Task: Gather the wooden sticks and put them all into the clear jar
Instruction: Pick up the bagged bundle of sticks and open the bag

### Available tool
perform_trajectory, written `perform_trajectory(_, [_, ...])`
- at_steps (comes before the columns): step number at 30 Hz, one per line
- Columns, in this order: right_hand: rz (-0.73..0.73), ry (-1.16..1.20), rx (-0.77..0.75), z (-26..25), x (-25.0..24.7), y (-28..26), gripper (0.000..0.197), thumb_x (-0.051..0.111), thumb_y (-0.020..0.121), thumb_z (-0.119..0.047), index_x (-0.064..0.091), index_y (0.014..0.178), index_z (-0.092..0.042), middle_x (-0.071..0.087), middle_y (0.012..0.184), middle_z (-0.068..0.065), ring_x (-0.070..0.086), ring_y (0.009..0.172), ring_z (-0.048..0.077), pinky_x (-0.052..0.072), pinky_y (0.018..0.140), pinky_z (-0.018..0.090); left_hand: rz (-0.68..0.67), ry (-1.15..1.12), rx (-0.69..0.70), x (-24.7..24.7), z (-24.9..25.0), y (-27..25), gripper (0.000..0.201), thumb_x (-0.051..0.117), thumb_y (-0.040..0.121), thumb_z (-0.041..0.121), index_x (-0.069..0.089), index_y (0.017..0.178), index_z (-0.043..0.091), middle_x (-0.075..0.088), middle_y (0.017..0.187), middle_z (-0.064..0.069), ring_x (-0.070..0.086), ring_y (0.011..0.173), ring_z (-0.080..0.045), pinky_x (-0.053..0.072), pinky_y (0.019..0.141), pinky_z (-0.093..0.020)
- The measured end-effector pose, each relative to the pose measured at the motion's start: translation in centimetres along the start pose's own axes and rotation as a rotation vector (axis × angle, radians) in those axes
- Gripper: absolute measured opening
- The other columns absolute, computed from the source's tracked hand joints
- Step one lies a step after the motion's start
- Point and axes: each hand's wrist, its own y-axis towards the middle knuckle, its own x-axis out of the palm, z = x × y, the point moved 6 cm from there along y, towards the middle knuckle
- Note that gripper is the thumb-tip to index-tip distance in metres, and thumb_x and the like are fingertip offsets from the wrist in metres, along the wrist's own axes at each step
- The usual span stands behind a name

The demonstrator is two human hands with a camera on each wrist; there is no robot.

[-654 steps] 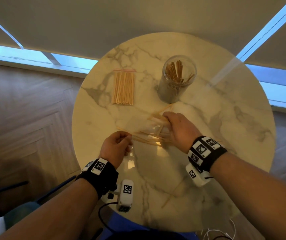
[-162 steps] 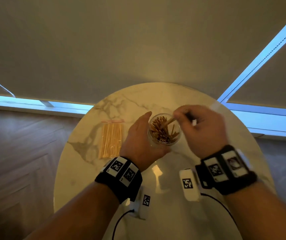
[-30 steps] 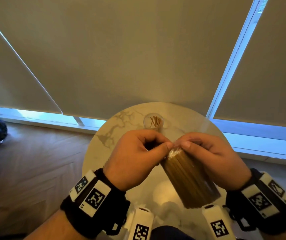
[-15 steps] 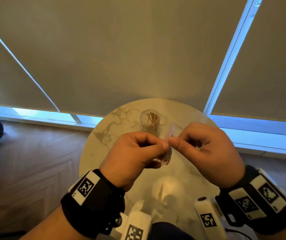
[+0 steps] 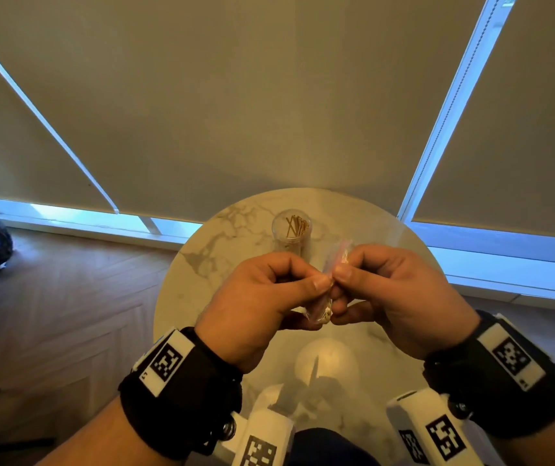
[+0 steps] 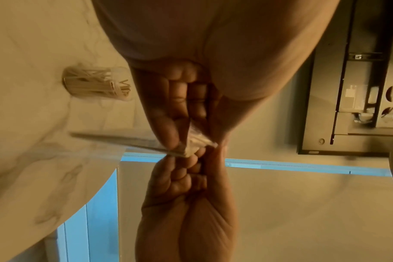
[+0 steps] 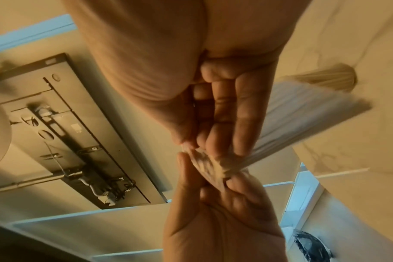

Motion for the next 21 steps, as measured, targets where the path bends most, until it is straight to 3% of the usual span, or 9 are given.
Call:
perform_trajectory(3, [0.000, 0.024, -0.012, 0.6, 0.0, 0.1, 0.041, 0.067, 0.095, -0.023, 0.054, 0.093, 0.016, 0.064, 0.076, 0.019, 0.064, 0.064, 0.024, 0.059, 0.060, 0.033, -0.004, -0.034, -0.014, 0.5, -0.2, -0.1, 0.009, 0.065, 0.095, 0.008, 0.065, 0.086, 0.006, 0.069, 0.076, -0.016, 0.066, 0.063, -0.020, 0.054, 0.057, -0.028])
perform_trajectory(5, [0.038, 0.010, -0.027, 0.8, -0.2, 0.1, 0.039, 0.068, 0.094, -0.021, 0.055, 0.093, 0.015, 0.064, 0.077, 0.021, 0.063, 0.063, 0.025, 0.059, 0.060, 0.033, 0.001, -0.039, -0.018, 0.8, -0.2, -0.2, 0.010, 0.061, 0.098, 0.010, 0.063, 0.090, 0.005, 0.069, 0.081, -0.019, 0.067, 0.070, -0.024, 0.054, 0.057, -0.027])
perform_trajectory(9, [0.124, 0.007, -0.066, 0.6, -1.3, -0.3, 0.014, 0.065, 0.087, -0.012, 0.064, 0.075, -0.003, 0.071, 0.080, 0.024, 0.070, 0.071, 0.032, 0.063, 0.063, 0.039, 0.052, -0.082, -0.018, 0.4, 0.1, 0.1, 0.016, 0.056, 0.101, 0.010, 0.062, 0.087, 0.007, 0.067, 0.078, -0.013, 0.068, 0.067, -0.019, 0.060, 0.060, -0.033])
perform_trajectory(11, [0.108, -0.075, -0.094, 0.4, -1.4, -0.4, 0.018, 0.066, 0.094, -0.006, 0.066, 0.076, -0.002, 0.071, 0.081, 0.025, 0.071, 0.075, 0.038, 0.064, 0.066, 0.040, 0.044, 0.052, 0.016, 0.6, 0.5, 0.2, 0.010, 0.060, 0.099, 0.006, 0.064, 0.089, 0.005, 0.069, 0.076, -0.016, 0.068, 0.064, -0.019, 0.063, 0.065, -0.040])
perform_trajectory(13, [0.118, -0.130, -0.123, 0.3, -1.4, -0.3, 0.017, 0.067, 0.091, -0.009, 0.069, 0.075, -0.004, 0.070, 0.081, 0.026, 0.071, 0.075, 0.039, 0.064, 0.068, 0.040, 0.072, 0.225, 0.068, 0.5, 1.0, 0.2, 0.005, 0.065, 0.093, 0.002, 0.068, 0.090, 0.005, 0.071, 0.077, -0.022, 0.070, 0.063, -0.026, 0.064, 0.070, -0.050])
perform_trajectory(14, [0.140, -0.139, -0.127, 0.4, -1.7, -0.2, 0.018, 0.067, 0.089, -0.010, 0.070, 0.071, -0.007, 0.069, 0.080, 0.027, 0.071, 0.073, 0.037, 0.064, 0.068, 0.040, 0.111, 0.325, 0.108, 0.1, 1.3, 0.3, 0.008, 0.066, 0.090, 0.001, 0.070, 0.089, 0.008, 0.072, 0.078, -0.021, 0.070, 0.064, -0.030, 0.063, 0.072, -0.054])
perform_trajectory(16, [0.198, -0.208, -0.142, 0.7, -2.4, -0.2, 0.024, 0.068, 0.090, -0.009, 0.071, 0.067, -0.009, 0.069, 0.075, 0.022, 0.069, 0.071, 0.034, 0.064, 0.069, 0.042, 0.213, 0.519, 0.187, -1.1, 2.0, 0.6, 0.016, 0.067, 0.086, 0.008, 0.074, 0.084, 0.022, 0.073, 0.074, -0.007, 0.071, 0.068, -0.029, 0.062, 0.072, -0.054])
perform_trajectory(18, [0.207, -0.387, -0.192, 0.9, -2.9, -0.5, 0.021, 0.070, 0.086, -0.025, 0.072, 0.068, -0.013, 0.071, 0.072, 0.015, 0.068, 0.072, 0.036, 0.062, 0.072, 0.049, 0.253, 0.626, 0.235, -1.8, 2.7, 0.8, 0.017, 0.066, 0.085, 0.016, 0.076, 0.083, 0.029, 0.074, 0.073, 0.006, 0.070, 0.069, -0.023, 0.062, 0.071, -0.049])
perform_trajectory(21, [0.188, -0.508, -0.287, 0.7, -2.9, -1.2, 0.030, 0.066, 0.079, -0.047, 0.071, 0.072, -0.018, 0.069, 0.074, 0.009, 0.065, 0.074, 0.033, 0.055, 0.076, 0.054, 0.186, 0.632, 0.221, -1.3, 3.1, 1.0, 0.020, 0.062, 0.087, 0.016, 0.078, 0.085, 0.029, 0.075, 0.074, 0.006, 0.072, 0.069, -0.021, 0.062, 0.070, -0.049])
